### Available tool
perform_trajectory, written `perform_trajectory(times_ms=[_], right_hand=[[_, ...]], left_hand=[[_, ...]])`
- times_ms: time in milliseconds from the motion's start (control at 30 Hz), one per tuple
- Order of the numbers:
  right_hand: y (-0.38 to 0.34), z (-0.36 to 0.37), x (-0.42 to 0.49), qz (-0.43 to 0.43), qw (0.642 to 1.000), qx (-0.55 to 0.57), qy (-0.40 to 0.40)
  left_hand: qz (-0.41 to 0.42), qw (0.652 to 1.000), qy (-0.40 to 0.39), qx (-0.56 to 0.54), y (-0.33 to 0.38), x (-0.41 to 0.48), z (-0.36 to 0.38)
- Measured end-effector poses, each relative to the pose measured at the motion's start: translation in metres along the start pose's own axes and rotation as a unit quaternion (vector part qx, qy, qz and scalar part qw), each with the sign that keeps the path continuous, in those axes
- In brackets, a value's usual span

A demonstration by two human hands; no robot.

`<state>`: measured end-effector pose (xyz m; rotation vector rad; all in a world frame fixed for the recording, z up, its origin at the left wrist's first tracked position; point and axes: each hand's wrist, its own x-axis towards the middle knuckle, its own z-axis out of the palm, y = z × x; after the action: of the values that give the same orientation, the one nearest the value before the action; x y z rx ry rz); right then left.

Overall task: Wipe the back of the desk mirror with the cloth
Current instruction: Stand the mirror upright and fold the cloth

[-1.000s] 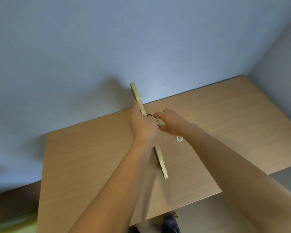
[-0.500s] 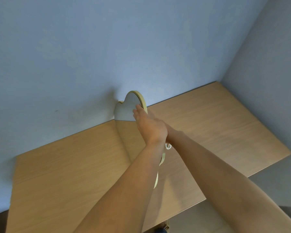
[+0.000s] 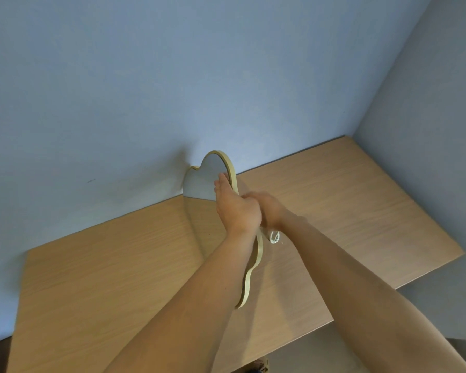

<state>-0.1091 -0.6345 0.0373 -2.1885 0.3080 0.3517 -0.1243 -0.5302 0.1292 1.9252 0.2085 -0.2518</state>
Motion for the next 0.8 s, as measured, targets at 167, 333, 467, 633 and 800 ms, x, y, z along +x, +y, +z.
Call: perform_trajectory(times_ms=[167,333,467,633,800], right_hand=[[-0.033,-0.053,-0.048,-0.064,0.962,0.217,0.151],[-0.102,-0.058,-0.079,-0.154,0.825,0.536,0.090],[-0.144,-0.036,-0.078,-0.145,0.818,0.551,0.071],[-0.178,-0.004,-0.074,-0.131,0.897,0.421,0.039],[-0.196,0.035,-0.063,-0.070,0.917,0.392,-0.034]], left_hand=[[0.020,0.994,0.002,-0.106,-0.003,0.012,-0.034],[-0.067,0.950,-0.147,-0.267,0.022,0.014,-0.068],[-0.091,0.900,-0.224,-0.362,0.022,0.013,-0.104],[-0.012,0.912,-0.166,-0.375,0.004,0.025,-0.160],[0.003,0.951,-0.035,-0.306,-0.027,0.033,-0.206]])
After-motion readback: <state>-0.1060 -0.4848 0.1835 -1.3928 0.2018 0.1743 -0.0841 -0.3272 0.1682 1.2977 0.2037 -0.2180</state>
